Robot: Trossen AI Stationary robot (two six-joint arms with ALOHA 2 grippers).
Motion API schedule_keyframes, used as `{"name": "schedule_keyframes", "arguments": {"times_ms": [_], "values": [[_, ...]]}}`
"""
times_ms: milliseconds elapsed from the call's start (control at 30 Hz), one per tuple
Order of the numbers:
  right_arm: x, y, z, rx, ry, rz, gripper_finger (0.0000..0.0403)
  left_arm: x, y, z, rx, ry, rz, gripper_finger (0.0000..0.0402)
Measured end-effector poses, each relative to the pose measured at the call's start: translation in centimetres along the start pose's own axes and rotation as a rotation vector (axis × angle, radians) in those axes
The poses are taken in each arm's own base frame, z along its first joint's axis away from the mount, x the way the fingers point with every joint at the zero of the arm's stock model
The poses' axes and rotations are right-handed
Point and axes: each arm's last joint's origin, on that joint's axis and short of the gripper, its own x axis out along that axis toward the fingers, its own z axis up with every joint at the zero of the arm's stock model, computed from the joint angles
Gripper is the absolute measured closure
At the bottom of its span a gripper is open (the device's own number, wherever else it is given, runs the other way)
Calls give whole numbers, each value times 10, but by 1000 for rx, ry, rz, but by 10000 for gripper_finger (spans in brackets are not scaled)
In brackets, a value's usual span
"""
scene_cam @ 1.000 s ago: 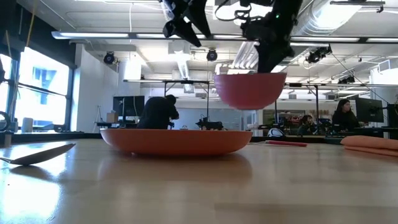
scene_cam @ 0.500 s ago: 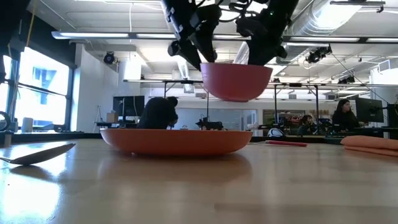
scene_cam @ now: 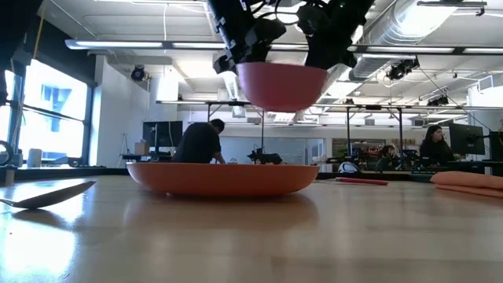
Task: Set table place
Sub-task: Put the bowl on the plate
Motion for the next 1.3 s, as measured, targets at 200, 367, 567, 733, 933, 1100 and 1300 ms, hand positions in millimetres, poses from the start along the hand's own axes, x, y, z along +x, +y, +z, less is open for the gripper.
{"name": "schedule_keyframes", "arguments": {"times_ms": [200,367,567,733,933,1100,1300], "values": [[-5,2,3,-43,-23,63,381,-4,2,-2,7,19,28,396],[-28,-5,6,-27,-53,136,326,-3,4,-8,32,72,51,398],[-85,-17,19,-7,-117,97,274,-4,8,-17,49,164,95,399],[-129,-29,22,-14,-149,-44,264,-3,-5,-32,97,270,30,400],[-153,-35,22,-13,-161,-118,263,24,-22,-62,107,359,-112,401],[-153,-36,19,-24,-130,-134,263,45,-23,-90,69,435,-104,401],[-152,-36,19,-21,-122,-136,263,61,-23,-100,14,344,-153,401]]}}
